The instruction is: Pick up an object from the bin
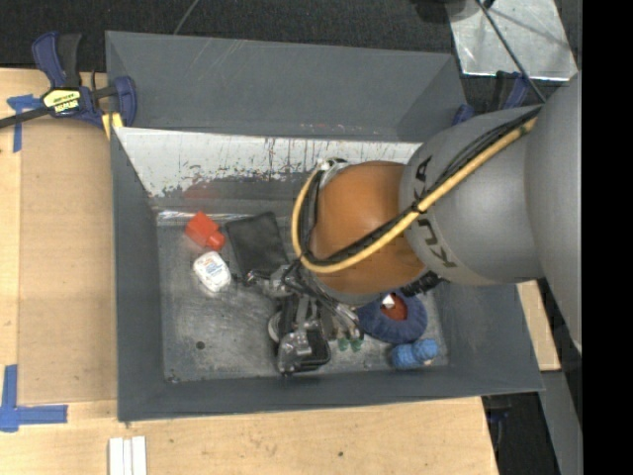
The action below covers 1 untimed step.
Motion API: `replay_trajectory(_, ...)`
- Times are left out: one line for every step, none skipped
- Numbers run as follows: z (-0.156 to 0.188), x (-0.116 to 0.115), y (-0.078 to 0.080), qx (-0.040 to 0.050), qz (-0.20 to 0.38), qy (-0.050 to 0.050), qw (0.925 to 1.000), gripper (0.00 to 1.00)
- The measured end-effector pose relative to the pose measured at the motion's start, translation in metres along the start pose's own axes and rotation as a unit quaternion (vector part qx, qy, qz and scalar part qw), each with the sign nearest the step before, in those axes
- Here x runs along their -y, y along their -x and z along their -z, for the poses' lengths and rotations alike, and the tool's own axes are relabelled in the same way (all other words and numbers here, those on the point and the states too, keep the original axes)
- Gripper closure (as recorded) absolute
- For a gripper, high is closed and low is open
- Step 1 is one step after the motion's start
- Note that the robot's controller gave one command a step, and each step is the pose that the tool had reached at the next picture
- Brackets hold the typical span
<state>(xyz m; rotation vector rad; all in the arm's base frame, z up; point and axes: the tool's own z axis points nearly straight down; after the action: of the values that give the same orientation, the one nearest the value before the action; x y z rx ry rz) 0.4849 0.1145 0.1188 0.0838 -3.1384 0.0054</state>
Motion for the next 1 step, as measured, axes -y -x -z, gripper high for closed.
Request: replay_trajectory(-0.0475,0.0606,0.0444,0.0035,0.012,0.006,0.9999,0.00)
